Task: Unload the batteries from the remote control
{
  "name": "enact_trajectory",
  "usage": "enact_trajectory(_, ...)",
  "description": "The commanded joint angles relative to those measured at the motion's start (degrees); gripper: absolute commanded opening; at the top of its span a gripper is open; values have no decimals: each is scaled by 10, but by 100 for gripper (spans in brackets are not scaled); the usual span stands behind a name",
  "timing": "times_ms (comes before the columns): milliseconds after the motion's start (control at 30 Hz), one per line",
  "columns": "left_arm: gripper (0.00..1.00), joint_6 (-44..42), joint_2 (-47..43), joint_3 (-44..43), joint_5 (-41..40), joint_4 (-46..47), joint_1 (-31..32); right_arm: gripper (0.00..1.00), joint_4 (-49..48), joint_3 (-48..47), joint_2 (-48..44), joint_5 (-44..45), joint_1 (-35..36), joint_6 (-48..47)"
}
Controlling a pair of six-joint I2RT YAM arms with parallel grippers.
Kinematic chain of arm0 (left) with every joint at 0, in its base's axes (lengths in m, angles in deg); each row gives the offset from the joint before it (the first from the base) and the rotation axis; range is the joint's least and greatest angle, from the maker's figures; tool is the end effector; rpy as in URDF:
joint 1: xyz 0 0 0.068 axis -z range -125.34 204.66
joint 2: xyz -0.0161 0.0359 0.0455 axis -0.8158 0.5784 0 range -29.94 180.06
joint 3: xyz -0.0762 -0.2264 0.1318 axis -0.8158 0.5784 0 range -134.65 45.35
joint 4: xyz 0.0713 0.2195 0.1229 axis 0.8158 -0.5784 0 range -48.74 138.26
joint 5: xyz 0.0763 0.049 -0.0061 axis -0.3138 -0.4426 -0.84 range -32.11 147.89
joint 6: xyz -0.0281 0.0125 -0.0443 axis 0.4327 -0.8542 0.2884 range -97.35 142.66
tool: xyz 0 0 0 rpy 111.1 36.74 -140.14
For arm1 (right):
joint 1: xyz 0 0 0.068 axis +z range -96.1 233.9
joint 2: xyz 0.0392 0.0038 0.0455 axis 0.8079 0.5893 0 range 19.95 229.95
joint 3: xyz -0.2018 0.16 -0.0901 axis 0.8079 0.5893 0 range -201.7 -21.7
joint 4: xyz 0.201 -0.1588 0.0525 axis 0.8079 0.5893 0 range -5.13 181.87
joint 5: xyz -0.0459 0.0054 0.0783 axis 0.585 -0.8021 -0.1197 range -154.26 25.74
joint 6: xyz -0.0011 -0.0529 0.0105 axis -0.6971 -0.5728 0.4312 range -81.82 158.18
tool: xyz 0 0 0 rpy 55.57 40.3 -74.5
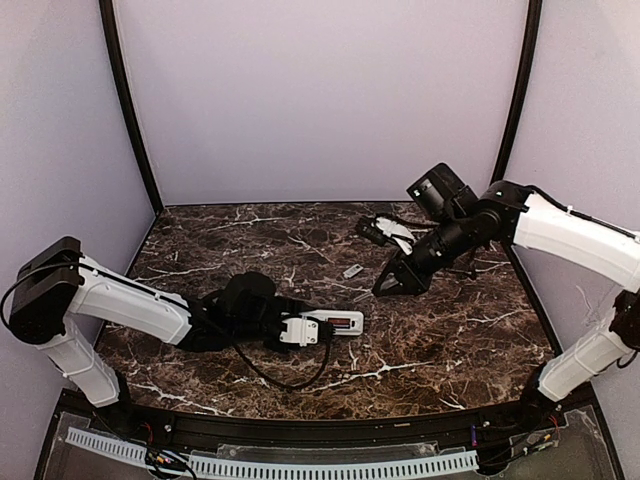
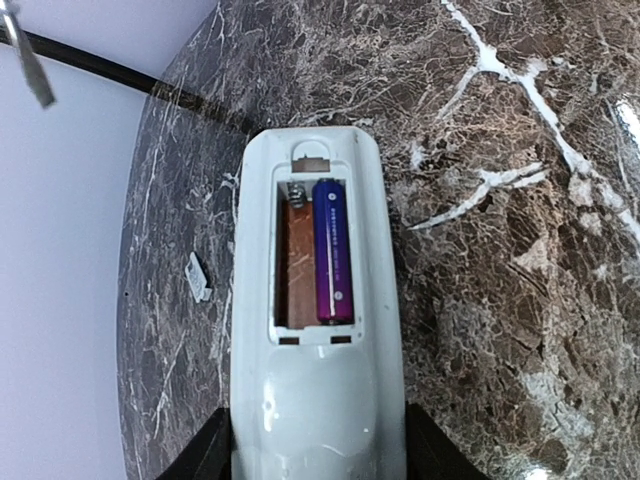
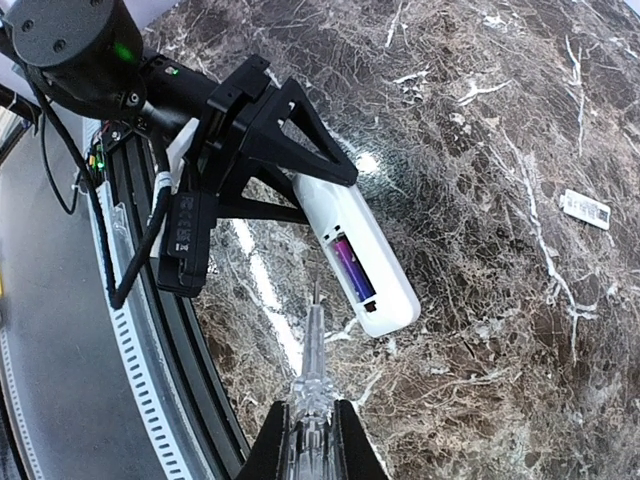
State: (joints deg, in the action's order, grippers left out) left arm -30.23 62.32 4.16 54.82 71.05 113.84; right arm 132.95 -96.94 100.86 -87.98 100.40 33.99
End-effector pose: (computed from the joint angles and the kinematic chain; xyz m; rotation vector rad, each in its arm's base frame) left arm 0.1694 -0.2803 0.1725 1.6930 1.1804 -0.0125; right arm 0.1899 0.2211 0.3238 -1.2654 2.2569 0.8107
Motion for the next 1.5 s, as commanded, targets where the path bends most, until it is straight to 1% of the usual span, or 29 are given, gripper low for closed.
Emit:
enact_trajectory(0,0,-31,-28,19,-8,43,8,0,25,-21,26,56,36,-23)
enact_trajectory(200,0,-48,-23,24,-13,45,14,0,24,-33,48,116,74,-31)
enact_trajectory(533,0,-50,-21,23,-14,40,16,0,48,-46,79,185,97,-33)
enact_trajectory(1133,0,-44,-24,12,1,7,17,0,44,-52,111,196,116,-45)
enact_trajectory(1467,0,-43,-24,9,2,4,17,0,61,-71,137,209,127,-49)
